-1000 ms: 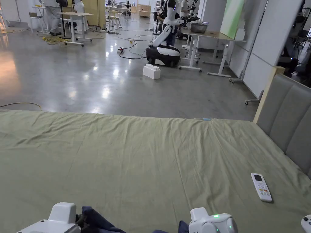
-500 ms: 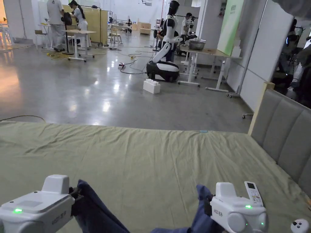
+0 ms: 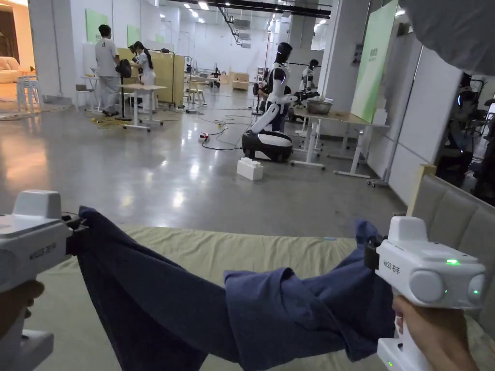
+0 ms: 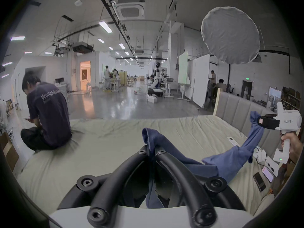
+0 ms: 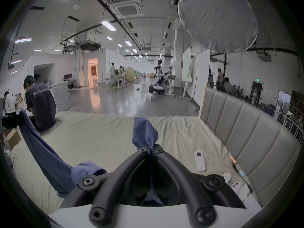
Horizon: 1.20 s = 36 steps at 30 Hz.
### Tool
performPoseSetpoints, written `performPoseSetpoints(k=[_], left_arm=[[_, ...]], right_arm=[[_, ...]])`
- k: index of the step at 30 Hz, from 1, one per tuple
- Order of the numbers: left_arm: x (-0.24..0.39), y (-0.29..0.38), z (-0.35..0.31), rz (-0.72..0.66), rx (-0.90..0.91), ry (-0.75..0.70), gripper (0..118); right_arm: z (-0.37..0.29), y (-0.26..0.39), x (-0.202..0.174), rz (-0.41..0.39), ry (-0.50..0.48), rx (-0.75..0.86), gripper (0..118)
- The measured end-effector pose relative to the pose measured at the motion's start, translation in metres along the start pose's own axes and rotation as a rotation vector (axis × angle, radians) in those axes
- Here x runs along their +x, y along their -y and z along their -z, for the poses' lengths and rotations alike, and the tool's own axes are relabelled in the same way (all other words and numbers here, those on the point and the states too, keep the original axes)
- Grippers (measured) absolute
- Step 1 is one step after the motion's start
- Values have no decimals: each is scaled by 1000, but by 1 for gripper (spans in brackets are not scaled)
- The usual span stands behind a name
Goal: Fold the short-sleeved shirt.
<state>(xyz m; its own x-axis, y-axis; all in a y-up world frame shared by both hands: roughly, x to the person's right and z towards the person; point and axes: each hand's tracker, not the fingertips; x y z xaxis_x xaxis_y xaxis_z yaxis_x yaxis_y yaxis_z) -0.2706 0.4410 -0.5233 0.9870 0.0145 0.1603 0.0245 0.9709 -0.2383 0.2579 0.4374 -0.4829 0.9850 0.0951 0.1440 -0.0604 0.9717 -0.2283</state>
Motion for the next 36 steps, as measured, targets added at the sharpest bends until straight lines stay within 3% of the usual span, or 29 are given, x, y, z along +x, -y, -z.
performPoseSetpoints(k=[4, 12, 14, 19, 21, 36], left_arm=[[-30, -31, -12, -2, 37, -63, 5], [-75, -55, -13, -42, 28, -135, 5], [-80, -56, -10, -40, 17, -153, 5], [-96, -56, -1, -121, 19, -163, 5], [-96, -56, 3, -115, 19, -154, 5], [-68, -77, 79, -35, 3, -153, 5]], right_arm=[[-5, -32, 10, -37, 36, 56, 2], [1, -58, 19, -25, 89, 62, 2], [3, -64, 18, -117, 128, 111, 2], [16, -67, 29, -22, 157, 56, 2], [21, -70, 29, -57, 169, 72, 2], [80, -102, 1, -101, 139, 92, 2]])
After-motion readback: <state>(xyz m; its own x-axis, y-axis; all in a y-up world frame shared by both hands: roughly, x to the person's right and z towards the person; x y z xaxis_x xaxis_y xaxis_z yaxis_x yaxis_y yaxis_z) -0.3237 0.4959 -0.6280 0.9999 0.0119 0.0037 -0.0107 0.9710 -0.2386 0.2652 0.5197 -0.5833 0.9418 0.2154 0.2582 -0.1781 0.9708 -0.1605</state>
